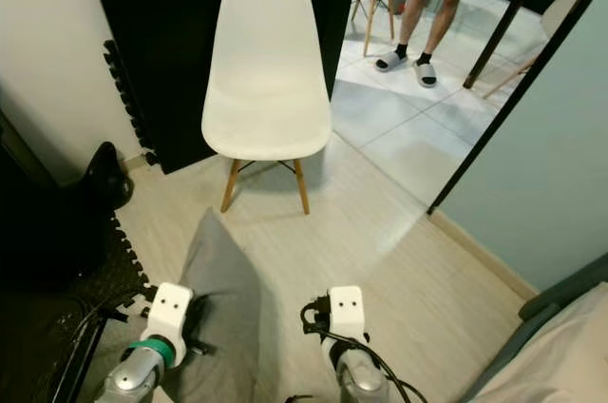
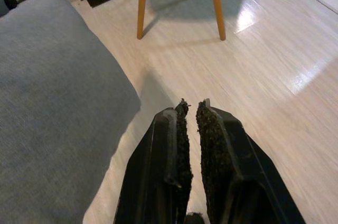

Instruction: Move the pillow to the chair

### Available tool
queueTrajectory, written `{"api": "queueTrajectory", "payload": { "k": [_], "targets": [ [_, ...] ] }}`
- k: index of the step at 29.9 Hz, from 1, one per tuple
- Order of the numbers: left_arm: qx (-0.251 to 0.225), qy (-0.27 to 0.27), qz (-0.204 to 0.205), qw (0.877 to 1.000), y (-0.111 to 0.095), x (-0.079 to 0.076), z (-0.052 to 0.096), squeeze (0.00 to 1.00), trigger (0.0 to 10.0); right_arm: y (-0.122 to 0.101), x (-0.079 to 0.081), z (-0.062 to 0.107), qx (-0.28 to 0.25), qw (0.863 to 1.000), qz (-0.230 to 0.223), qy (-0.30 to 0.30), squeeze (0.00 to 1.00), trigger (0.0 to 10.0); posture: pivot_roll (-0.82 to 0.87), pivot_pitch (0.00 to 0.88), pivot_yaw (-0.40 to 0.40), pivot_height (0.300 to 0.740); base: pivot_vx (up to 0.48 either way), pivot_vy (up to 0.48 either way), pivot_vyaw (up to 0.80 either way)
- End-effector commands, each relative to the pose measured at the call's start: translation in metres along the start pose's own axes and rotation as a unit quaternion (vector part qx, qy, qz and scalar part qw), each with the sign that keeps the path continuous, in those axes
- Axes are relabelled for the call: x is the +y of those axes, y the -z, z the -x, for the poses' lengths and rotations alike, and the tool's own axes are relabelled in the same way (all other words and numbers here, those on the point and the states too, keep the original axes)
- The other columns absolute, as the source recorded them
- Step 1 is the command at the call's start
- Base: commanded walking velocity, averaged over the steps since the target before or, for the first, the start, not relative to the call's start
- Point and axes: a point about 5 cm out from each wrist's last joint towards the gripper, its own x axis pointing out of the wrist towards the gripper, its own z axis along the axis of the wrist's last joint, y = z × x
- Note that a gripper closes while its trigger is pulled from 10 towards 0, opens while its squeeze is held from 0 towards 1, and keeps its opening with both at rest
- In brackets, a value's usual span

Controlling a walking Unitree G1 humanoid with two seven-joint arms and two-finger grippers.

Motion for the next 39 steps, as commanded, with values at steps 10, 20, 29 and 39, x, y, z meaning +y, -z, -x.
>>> {"api": "queueTrajectory", "payload": {
  "k": [10,20,29,39],
  "targets": [
    [-0.030,0.007,0.006,1.000,-0.009,-0.002,-0.002,0.00,10.0,0.001,-0.001,0.001,-0.001,1.000,-0.003,0.004,0.00,10.0,-0.01,0.019,0.043,0.740,0.332,0.000,0.00],
    [-0.029,0.006,0.007,1.000,-0.008,-0.002,-0.001,0.00,10.0,-0.003,-0.002,0.000,-0.009,1.000,-0.005,0.003,0.00,10.0,-0.02,0.018,0.041,0.740,0.335,0.000,-0.18],
    [-0.028,0.007,0.007,1.000,-0.008,-0.002,-0.001,0.00,10.0,-0.004,-0.002,0.000,-0.015,1.000,-0.005,0.001,0.00,10.0,-0.02,0.020,0.042,0.740,0.332,0.000,-0.80],
    [-0.031,0.006,0.008,0.999,-0.009,-0.001,-0.001,0.00,10.0,-0.035,0.004,-0.008,-0.078,0.996,-0.023,-0.029,0.00,10.0,-0.02,0.022,0.039,0.740,0.326,0.000,0.00]
  ]
}}
